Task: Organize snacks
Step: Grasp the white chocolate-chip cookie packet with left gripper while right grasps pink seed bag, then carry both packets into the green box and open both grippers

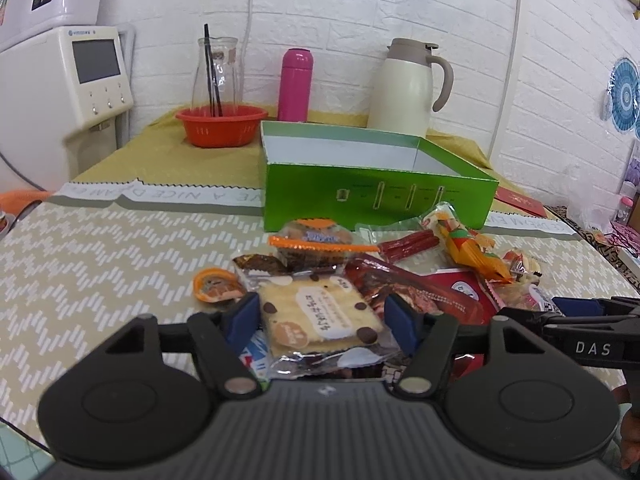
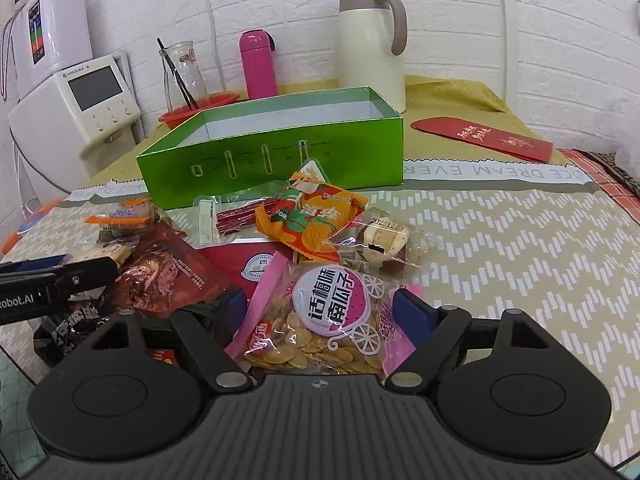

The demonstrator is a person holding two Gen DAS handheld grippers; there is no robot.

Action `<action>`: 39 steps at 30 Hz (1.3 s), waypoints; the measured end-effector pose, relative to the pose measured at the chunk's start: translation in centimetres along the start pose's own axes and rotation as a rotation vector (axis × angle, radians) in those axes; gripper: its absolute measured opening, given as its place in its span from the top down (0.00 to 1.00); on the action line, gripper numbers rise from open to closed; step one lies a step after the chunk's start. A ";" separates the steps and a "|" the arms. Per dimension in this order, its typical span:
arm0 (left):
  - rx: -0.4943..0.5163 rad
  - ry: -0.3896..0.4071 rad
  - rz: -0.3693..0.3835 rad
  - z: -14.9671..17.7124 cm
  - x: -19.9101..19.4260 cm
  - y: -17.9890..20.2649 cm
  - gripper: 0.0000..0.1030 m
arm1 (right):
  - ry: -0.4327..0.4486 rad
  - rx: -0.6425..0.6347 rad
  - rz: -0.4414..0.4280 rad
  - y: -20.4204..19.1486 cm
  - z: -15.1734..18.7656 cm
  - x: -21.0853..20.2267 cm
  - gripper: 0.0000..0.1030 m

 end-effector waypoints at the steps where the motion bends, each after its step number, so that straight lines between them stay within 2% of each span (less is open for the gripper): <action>1: 0.001 0.004 0.002 0.0 -0.1 0.0 0.36 | 0.001 -0.014 0.006 -0.1 0.1 0.0 0.00; 6: -0.006 0.034 0.012 -0.5 -1.1 0.0 0.36 | 0.015 -0.025 0.019 -0.2 -0.2 -0.5 0.00; 7: -0.013 0.046 0.014 -0.7 -1.4 0.0 0.36 | 0.026 -0.031 0.021 -0.4 -0.3 -0.8 0.07; 8: -0.019 0.051 0.017 -0.8 -1.6 -0.1 0.36 | 0.027 -0.035 0.026 -0.5 -0.4 -1.0 0.10; 13: -0.035 0.061 0.018 -1.0 -2.6 -0.5 0.37 | 0.033 -0.033 0.028 -0.9 -0.3 -1.7 0.16; 16: -0.041 0.070 0.019 -1.0 -3.3 -0.7 0.37 | 0.058 -0.030 0.028 -1.2 -0.4 -2.8 0.20; 24: -0.053 0.101 0.020 -1.4 -5.5 -1.0 0.37 | 0.154 -0.083 0.035 -2.6 -1.7 -6.4 0.23; 32: -0.019 0.182 0.040 -4.6 -6.9 -0.3 0.37 | 0.197 -0.141 0.002 -3.8 -4.5 -6.4 0.27; 39: 0.006 0.225 0.054 -8.1 -4.7 0.3 0.37 | 0.265 -0.183 0.007 -3.9 -8.1 -5.1 0.32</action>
Point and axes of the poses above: each gripper's, at about its wrist camera, not at the fingertips, and x roughly the way its jaws point, y to its right, z to its underside, the point moved 6 cm from there along x, roughly the way its jaws point, and after that the axes turned 4 degrees about y, right-handed, at the moved point
